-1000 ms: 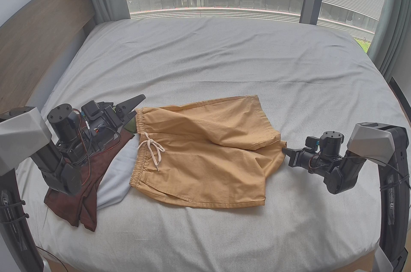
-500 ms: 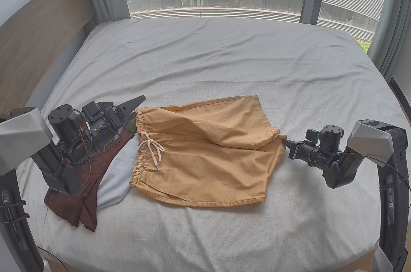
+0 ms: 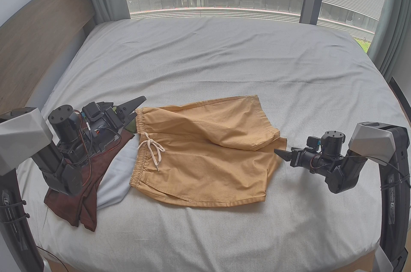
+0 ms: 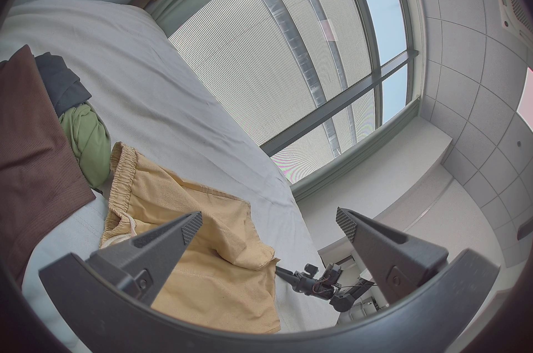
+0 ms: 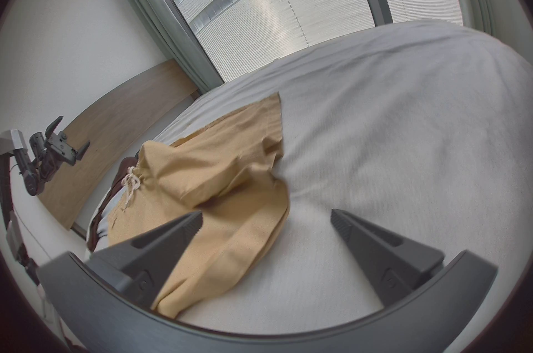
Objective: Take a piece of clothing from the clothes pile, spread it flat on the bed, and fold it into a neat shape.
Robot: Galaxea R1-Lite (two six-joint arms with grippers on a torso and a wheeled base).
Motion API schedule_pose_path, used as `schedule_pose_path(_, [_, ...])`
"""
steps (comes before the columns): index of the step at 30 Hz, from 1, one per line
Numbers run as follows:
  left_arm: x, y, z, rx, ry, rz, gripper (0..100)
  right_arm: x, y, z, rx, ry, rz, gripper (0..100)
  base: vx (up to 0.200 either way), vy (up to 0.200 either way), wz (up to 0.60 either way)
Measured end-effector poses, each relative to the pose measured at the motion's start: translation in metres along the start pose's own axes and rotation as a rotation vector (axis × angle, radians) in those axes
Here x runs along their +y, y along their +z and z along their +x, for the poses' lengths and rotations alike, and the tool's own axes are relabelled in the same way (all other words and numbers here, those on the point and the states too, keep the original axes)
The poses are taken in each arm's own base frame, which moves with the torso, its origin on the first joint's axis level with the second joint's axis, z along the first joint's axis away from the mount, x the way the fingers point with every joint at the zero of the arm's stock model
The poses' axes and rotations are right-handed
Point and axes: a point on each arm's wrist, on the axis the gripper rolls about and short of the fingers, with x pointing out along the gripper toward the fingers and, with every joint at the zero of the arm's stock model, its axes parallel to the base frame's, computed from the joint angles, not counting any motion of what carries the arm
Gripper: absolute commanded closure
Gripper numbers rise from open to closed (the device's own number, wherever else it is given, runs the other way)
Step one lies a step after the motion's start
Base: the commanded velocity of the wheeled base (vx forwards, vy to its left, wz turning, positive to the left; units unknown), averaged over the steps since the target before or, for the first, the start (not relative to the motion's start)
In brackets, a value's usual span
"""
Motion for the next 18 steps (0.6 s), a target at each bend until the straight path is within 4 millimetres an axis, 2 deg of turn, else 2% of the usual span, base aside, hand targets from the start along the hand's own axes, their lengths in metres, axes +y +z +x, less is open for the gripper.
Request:
schedule_pose_path(6, [0.000,0.000,0.000,-0.001,-0.001,0.001,0,0.015,-0.013,-0.012,0.067,0.064,0.080,0,0.000,0.000,0.00])
schedule_pose_path(18, [-0.002,0.002,0.000,-0.006,-0.005,0.005,0,0.051,-0.024,0.000,0.113,0.147,0.169,0,0.000,0.000,0.00])
